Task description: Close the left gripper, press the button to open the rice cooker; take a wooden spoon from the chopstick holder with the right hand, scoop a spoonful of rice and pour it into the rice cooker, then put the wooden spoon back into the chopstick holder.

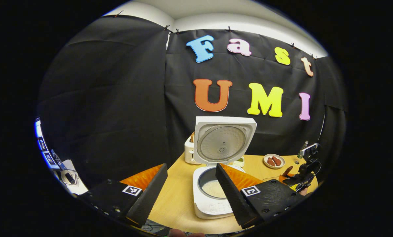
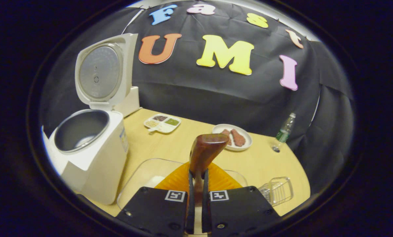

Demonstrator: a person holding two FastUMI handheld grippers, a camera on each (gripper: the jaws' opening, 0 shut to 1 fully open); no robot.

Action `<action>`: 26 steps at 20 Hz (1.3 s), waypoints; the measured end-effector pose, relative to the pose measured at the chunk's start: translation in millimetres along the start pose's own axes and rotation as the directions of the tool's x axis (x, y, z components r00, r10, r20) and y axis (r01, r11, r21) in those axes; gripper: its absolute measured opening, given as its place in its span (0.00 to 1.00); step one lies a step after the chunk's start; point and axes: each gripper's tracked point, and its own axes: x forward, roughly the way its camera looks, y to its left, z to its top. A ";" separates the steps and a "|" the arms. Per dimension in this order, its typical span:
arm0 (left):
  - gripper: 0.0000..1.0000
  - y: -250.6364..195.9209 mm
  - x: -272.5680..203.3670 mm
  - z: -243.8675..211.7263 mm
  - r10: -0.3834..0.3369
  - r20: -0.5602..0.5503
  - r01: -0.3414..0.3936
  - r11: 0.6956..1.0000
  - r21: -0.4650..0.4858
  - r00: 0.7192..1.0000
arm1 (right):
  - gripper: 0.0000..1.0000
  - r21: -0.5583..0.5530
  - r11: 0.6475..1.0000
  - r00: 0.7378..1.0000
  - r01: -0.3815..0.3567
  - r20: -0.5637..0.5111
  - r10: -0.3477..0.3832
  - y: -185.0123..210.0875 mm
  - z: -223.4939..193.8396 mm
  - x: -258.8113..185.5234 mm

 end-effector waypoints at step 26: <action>0.94 -63.6 -21.7 15.3 -0.067 0.045 0.068 0.998 -0.007 0.997 | 0.14 0.912 0.387 0.985 -0.132 0.076 0.156 -97.8 19.5 -67.8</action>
